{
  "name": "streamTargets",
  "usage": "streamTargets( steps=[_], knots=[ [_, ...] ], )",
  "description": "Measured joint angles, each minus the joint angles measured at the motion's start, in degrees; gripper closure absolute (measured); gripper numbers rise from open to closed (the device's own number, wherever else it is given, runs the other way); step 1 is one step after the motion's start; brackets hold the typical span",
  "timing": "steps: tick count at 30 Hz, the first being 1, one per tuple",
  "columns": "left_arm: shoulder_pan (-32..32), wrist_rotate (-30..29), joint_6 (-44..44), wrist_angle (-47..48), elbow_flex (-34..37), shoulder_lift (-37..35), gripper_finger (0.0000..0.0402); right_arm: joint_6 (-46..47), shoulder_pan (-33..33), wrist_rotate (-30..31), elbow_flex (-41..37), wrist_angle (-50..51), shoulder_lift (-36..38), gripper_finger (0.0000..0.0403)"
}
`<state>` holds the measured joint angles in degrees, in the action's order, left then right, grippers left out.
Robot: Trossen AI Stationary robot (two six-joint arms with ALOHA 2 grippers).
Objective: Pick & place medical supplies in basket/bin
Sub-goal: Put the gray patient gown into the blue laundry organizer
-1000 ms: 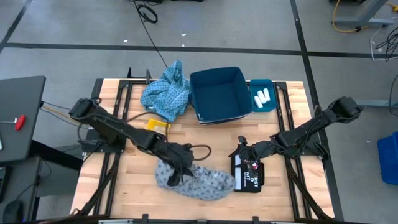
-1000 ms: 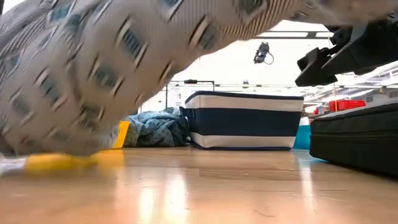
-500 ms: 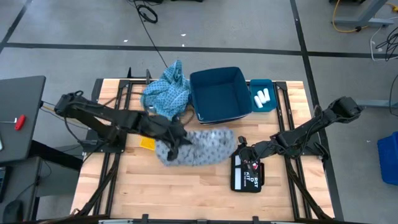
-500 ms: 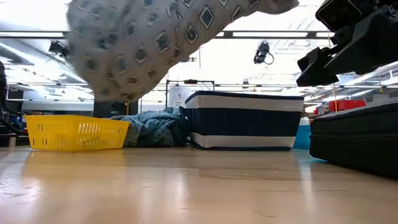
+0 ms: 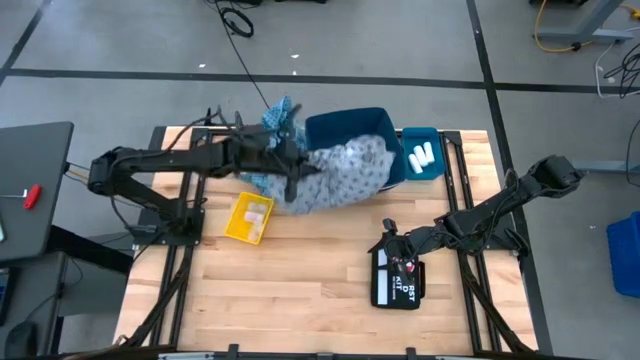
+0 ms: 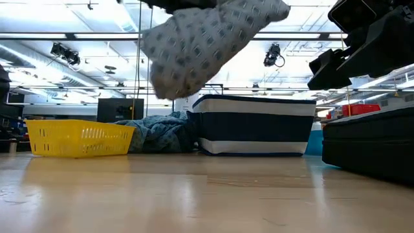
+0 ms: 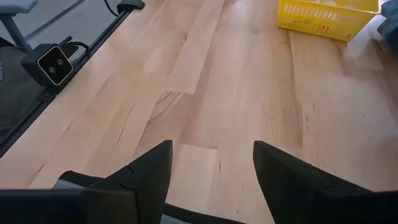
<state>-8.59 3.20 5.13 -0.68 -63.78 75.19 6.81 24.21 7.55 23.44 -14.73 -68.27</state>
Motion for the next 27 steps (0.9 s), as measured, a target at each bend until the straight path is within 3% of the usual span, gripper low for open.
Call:
streamTargets(
  steps=[10,14,21,27],
  knots=[
    [-9.7,11.3,4.8,-18.1,-0.3,9.4,0.0358,-0.7,-0.1,1.8,0.0,-0.6,0.0,0.0170],
    [-12.6,15.3,5.5,-20.6,-4.3,13.9,0.0358,-0.7,-0.1,3.0,0.0,-1.1,0.0,0.0170],
    [-15.2,15.1,12.2,-25.2,-12.4,22.1,0.0358,-0.7,-0.1,4.7,0.0,-1.4,0.0,0.0170],
    [-17.1,19.1,9.6,-26.4,-15.4,29.0,0.0358,-0.2,-0.1,4.7,0.0,-1.8,0.0,0.0170]
  ],
)
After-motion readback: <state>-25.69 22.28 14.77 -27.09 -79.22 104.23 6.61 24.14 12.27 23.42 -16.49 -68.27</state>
